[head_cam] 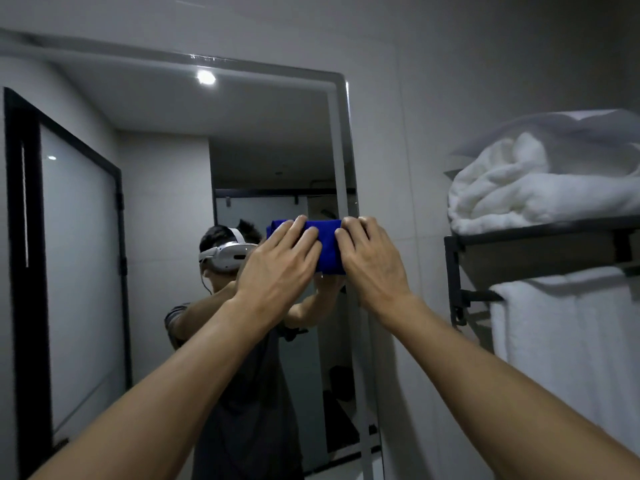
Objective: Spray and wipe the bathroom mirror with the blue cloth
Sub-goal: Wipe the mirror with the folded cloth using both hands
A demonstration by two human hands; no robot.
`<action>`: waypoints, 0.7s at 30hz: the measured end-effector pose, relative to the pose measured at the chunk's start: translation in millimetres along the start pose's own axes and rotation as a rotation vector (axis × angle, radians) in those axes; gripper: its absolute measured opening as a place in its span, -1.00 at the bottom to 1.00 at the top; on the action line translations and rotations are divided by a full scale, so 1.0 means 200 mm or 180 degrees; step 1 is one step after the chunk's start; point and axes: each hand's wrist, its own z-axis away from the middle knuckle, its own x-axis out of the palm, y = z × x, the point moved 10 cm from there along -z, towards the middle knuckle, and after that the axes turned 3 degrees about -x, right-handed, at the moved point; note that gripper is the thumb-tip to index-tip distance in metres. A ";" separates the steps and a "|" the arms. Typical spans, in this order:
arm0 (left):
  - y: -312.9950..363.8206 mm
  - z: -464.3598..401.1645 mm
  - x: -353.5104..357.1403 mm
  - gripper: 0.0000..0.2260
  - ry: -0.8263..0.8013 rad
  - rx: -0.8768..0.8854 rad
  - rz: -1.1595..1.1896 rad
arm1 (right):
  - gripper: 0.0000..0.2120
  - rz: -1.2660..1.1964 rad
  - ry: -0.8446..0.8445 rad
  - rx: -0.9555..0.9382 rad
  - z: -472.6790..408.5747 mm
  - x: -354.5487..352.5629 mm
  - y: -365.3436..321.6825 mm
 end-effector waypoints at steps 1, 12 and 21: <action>0.01 0.00 0.00 -0.51 -0.0002 -0.0054 0.0034 | -0.63 -0.0097 0.0134 -0.0051 0.01 -0.01 0.00; 0.06 0.12 0.20 -0.42 -0.0050 -0.0613 0.0340 | -0.29 -0.0764 0.0047 -0.0528 0.21 0.31 0.08; -0.16 -0.21 0.11 -0.25 0.0140 -0.0420 -0.0012 | -0.31 -0.0927 0.0349 -0.0417 -0.16 0.28 0.24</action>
